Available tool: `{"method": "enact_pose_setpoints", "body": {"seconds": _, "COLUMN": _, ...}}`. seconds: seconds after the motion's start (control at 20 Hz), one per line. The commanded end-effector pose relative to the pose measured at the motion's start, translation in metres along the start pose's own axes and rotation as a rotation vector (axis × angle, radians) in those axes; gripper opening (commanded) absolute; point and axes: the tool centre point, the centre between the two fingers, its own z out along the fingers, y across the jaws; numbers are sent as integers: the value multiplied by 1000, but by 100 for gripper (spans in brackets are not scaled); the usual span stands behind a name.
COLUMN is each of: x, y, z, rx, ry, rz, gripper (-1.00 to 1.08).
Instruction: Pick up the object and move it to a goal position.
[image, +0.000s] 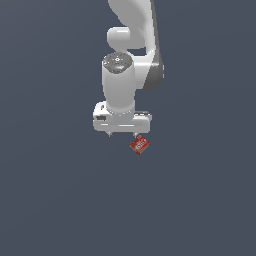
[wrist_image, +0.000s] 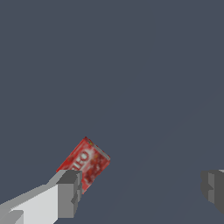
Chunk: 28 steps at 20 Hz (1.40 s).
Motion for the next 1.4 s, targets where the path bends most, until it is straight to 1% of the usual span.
{"method": "enact_pose_setpoints", "body": {"seconds": 0.0, "x": 0, "y": 0, "z": 0, "rx": 0, "ry": 0, "rz": 0, "gripper": 100}}
{"method": "enact_pose_setpoints", "body": {"seconds": 0.45, "x": -7, "y": 9, "z": 11, "rx": -3, "ry": -28, "rz": -29, "gripper": 100}}
{"method": "enact_pose_setpoints", "body": {"seconds": 0.75, "x": -7, "y": 8, "z": 12, "rx": -2, "ry": -28, "rz": -23, "gripper": 100}}
{"method": "enact_pose_setpoints", "body": {"seconds": 1.05, "x": -10, "y": 2, "z": 20, "rx": -2, "ry": -27, "rz": 23, "gripper": 100}}
{"method": "enact_pose_setpoints", "body": {"seconds": 1.35, "x": -14, "y": -10, "z": 33, "rx": -2, "ry": -26, "rz": 106, "gripper": 100}}
